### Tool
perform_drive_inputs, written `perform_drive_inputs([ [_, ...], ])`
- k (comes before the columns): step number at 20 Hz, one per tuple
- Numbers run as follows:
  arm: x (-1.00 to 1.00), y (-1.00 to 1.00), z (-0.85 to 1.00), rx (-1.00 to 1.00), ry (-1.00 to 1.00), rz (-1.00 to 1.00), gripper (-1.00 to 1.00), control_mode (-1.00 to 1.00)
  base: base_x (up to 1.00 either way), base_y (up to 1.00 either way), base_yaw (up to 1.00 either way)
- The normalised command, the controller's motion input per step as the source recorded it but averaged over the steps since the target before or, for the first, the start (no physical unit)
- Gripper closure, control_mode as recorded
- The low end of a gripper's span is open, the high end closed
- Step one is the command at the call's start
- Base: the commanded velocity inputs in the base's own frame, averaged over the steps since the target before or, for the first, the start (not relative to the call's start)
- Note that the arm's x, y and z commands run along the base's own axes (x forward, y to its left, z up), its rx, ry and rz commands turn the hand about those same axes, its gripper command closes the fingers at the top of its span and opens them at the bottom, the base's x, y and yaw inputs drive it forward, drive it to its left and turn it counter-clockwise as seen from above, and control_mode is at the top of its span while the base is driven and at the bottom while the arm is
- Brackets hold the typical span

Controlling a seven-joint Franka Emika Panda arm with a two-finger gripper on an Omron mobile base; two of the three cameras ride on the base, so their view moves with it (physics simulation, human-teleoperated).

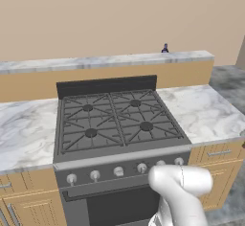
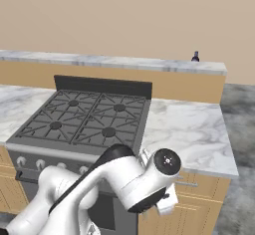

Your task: Open the drawer on the right and place the cutting tools on the cutting board.

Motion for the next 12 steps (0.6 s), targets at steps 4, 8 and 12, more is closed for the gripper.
perform_drive_inputs([
  [4, 0.00, -0.76, -0.78, 0.34, -0.04, -0.48, -1.00, -1.00, 0.00, 0.00, 0.00],
  [8, 0.10, -0.58, -0.66, 0.38, -0.12, -0.39, -1.00, -1.00, 0.00, 0.00, 0.00],
  [12, 0.29, -0.35, -0.62, 0.29, -0.15, -0.27, -1.00, -1.00, 0.00, 0.00, 0.00],
])
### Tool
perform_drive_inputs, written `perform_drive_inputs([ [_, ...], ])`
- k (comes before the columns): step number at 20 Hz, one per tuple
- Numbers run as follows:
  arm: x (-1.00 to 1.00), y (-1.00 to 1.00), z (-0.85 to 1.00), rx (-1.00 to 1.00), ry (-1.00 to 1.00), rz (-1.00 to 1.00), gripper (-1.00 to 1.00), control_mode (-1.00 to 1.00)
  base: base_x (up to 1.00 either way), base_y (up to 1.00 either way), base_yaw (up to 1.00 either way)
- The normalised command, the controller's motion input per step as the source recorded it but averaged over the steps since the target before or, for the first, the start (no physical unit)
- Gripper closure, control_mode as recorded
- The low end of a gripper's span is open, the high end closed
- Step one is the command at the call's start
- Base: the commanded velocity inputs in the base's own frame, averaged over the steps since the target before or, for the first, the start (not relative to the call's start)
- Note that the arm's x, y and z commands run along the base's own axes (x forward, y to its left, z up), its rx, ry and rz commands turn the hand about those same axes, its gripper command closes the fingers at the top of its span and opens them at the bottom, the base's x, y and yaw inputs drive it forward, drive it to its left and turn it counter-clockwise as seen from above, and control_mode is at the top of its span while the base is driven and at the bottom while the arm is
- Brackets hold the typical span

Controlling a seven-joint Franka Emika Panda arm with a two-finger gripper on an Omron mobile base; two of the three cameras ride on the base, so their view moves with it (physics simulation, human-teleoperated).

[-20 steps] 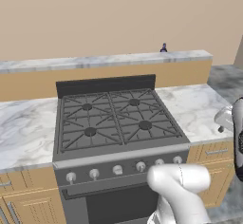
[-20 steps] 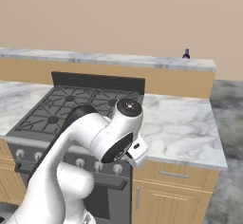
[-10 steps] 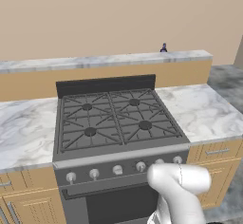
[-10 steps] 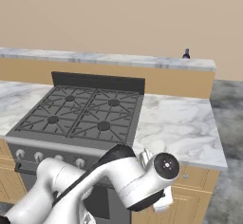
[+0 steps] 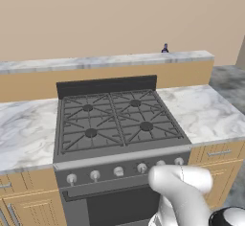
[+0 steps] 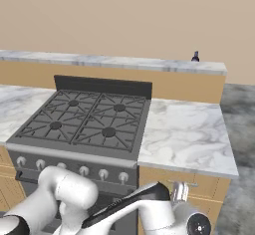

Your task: Open the drawer on the right and place the cutting tools on the cutting board.

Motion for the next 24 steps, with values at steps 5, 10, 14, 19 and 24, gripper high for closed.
perform_drive_inputs([
  [5, 0.53, -0.13, -0.46, 0.12, -0.18, -0.12, -1.00, -1.00, 0.00, 0.00, 0.00],
  [10, 0.63, 0.00, -0.31, -0.10, -0.08, -0.05, -1.00, -1.00, 0.00, 0.00, 0.00],
  [14, 0.59, -0.01, -0.36, -0.13, -0.10, -0.01, -1.00, -1.00, 0.00, 0.00, 0.00],
  [19, 0.42, -0.17, -0.42, -0.12, -0.13, 0.00, -1.00, -1.00, 0.00, 0.00, 0.00],
  [24, 0.28, -0.17, -0.34, -0.04, -0.16, 0.00, -1.00, -1.00, 0.00, 0.00, 0.00],
])
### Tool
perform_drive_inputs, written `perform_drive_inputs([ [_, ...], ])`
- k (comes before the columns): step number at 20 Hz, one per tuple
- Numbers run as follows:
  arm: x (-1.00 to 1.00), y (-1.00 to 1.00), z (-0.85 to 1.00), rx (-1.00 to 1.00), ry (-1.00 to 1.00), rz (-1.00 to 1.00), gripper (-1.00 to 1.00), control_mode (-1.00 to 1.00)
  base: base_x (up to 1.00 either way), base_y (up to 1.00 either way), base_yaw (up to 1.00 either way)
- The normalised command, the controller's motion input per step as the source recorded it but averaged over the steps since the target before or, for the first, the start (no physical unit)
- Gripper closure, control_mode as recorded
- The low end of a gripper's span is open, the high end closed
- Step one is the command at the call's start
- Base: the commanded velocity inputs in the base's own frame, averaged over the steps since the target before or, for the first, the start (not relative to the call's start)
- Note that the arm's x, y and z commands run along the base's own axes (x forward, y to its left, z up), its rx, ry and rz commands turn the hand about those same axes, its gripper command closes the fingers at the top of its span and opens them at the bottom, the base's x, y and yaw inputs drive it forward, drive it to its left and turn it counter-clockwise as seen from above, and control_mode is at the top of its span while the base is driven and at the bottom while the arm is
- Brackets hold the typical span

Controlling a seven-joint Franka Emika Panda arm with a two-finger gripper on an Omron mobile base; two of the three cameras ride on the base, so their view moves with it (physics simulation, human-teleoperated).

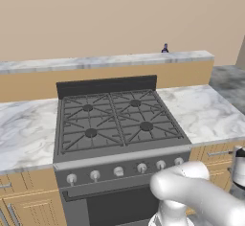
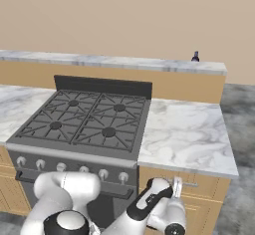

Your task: Open the drawer on the right and place the cutting tools on the cutting board.

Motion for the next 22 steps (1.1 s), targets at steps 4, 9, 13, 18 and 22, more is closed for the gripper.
perform_drive_inputs([
  [4, 0.23, -0.16, -0.17, 0.00, -0.09, 0.00, -1.00, -1.00, 0.00, 0.00, 0.00],
  [9, 0.22, -0.15, -0.06, 0.00, -0.01, 0.00, -1.00, -1.00, 0.00, 0.00, 0.00],
  [13, 0.22, -0.16, 0.00, 0.00, 0.00, 0.00, -1.00, -1.00, 0.00, 0.00, 0.00],
  [18, 0.20, -0.17, -0.05, 0.00, 0.00, 0.01, -1.00, -1.00, 0.00, 0.00, 0.00],
  [22, 0.21, -0.10, -0.21, 0.00, -0.01, 0.01, -1.00, -1.00, 0.00, 0.00, 0.00],
])
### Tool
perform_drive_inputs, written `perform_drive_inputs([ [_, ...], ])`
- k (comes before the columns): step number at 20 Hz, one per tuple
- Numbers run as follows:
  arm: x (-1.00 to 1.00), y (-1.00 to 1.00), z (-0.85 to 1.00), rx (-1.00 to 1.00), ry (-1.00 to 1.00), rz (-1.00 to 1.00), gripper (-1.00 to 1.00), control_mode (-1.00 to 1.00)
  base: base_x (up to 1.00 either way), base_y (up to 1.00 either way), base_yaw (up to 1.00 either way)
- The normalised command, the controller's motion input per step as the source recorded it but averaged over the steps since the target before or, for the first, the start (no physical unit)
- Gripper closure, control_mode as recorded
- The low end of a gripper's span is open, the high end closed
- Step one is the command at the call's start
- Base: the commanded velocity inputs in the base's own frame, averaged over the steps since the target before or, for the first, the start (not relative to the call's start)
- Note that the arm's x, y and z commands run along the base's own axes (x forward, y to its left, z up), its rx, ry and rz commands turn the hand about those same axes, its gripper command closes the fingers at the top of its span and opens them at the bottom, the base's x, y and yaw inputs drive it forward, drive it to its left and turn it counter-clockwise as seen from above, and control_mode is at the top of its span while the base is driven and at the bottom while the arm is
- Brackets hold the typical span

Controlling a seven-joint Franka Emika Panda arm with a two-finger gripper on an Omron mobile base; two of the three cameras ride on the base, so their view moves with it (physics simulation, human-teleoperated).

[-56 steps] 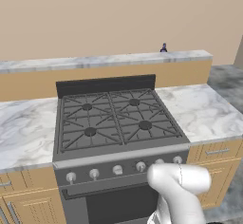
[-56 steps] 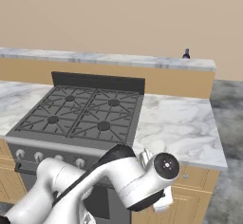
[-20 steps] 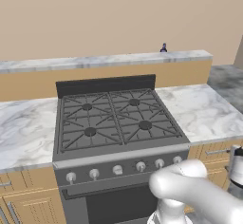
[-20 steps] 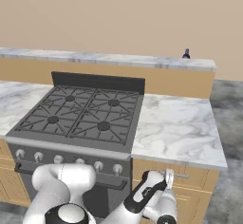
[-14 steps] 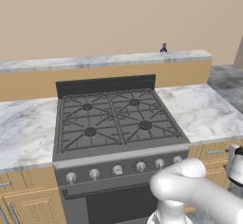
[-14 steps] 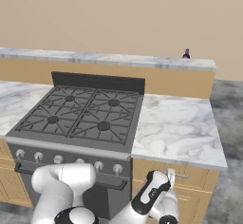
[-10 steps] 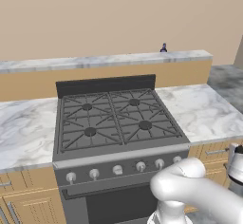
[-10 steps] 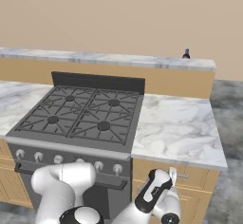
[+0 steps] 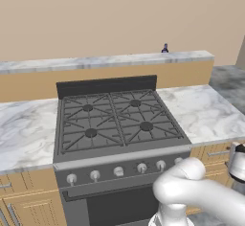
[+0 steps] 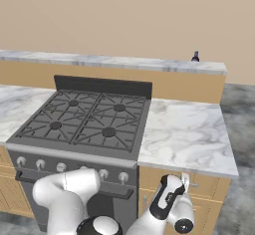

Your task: Open the drawer on the right and place the cutting tools on the cutting board.

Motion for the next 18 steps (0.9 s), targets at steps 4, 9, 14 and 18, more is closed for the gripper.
perform_drive_inputs([
  [4, 0.29, -0.01, -0.28, 0.00, -0.02, 0.00, -1.00, -1.00, 0.00, 0.00, 0.00],
  [9, 0.36, 0.00, -0.29, 0.00, -0.03, 0.00, -1.00, -1.00, 0.00, 0.00, 0.00],
  [14, 0.33, -0.04, -0.32, 0.00, -0.04, 0.00, -1.00, -1.00, 0.00, 0.00, 0.00],
  [18, 0.31, -0.07, -0.31, 0.00, -0.05, 0.00, -1.00, -1.00, 0.00, 0.00, 0.00],
])
